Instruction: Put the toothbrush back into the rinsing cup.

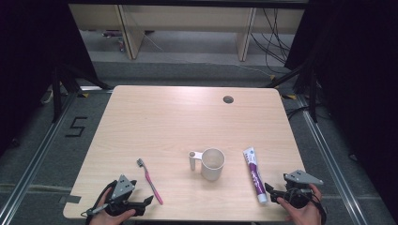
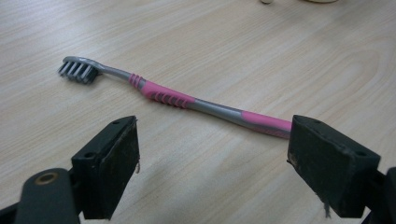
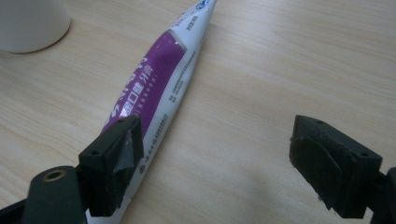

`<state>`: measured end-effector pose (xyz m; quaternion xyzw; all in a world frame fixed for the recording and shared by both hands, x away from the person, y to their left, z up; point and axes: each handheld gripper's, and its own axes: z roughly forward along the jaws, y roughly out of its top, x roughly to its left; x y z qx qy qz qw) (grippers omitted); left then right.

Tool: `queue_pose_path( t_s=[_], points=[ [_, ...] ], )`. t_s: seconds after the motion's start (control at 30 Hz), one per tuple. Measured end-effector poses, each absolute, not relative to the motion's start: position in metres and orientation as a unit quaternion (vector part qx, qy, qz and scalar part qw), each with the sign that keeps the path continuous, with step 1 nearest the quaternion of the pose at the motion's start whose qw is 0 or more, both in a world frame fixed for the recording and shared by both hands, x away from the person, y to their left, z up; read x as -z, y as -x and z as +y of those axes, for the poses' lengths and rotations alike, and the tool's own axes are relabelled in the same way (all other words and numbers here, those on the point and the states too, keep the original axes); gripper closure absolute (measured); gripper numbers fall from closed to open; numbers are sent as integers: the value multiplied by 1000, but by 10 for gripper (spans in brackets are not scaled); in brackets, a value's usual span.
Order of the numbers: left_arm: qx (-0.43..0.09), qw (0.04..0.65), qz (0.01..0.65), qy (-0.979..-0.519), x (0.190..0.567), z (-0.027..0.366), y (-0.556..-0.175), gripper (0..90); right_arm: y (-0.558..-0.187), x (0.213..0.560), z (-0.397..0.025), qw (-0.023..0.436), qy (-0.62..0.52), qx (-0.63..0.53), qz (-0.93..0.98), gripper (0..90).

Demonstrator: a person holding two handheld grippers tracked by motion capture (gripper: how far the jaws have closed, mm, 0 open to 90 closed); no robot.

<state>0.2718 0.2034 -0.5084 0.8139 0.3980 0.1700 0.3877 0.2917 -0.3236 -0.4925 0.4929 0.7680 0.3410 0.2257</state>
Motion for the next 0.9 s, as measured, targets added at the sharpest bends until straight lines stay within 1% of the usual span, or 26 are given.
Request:
queue_pose_path(
  t_s=[0.2, 0.23, 0.3, 0.33, 0.37, 0.4, 0.47, 0.5, 0.57, 0.63, 0.73, 0.77, 0.8, 0.87, 0.9],
  points=[
    [-176, 386, 396, -814, 507, 204, -271, 164, -291, 492, -321, 215, -506, -342, 762, 194],
    [-179, 386, 394, -815, 507, 205, -271, 165, -293, 492, -323, 226, -489, -341, 771, 195],
    [-178, 392, 390, -814, 507, 205, -271, 165, -293, 492, -322, 221, -494, -342, 768, 196],
    [-178, 387, 386, -818, 506, 205, -271, 166, -294, 492, -322, 227, -485, -344, 771, 197],
    [-178, 390, 379, -820, 506, 204, -270, 167, -294, 492, -321, 222, -495, -344, 766, 198],
    [-179, 388, 373, -824, 505, 204, -270, 170, -292, 491, -319, 208, -508, -343, 762, 200],
    [-186, 381, 365, -829, 504, 205, -269, 176, -293, 491, -319, 211, -505, -345, 763, 200],
    [-185, 387, 364, -827, 505, 204, -269, 191, -295, 492, -321, 226, -489, -345, 769, 201],
    [-195, 380, 355, -831, 503, 205, -270, 193, -295, 492, -321, 225, -489, -345, 769, 202],
    [-191, 387, 356, -829, 502, 204, -270, 198, -295, 492, -321, 225, -489, -345, 769, 203],
    [-199, 383, 348, -832, 500, 205, -271, 247, -296, 492, -322, 225, -486, -346, 770, 204],
    [-198, 386, 340, -834, 499, 206, -271, 247, -295, 492, -321, 224, -489, -348, 768, 205],
    [-201, 386, 336, -836, 499, 206, -272, 285, -295, 492, -321, 224, -490, -349, 767, 205],
    [-200, 382, 326, -841, 498, 207, -273, 327, -294, 492, -319, 210, -504, -351, 760, 206],
    [-201, 380, 321, -844, 498, 208, -273, 434, -293, 492, -319, 209, -505, -352, 760, 208]
  ],
)
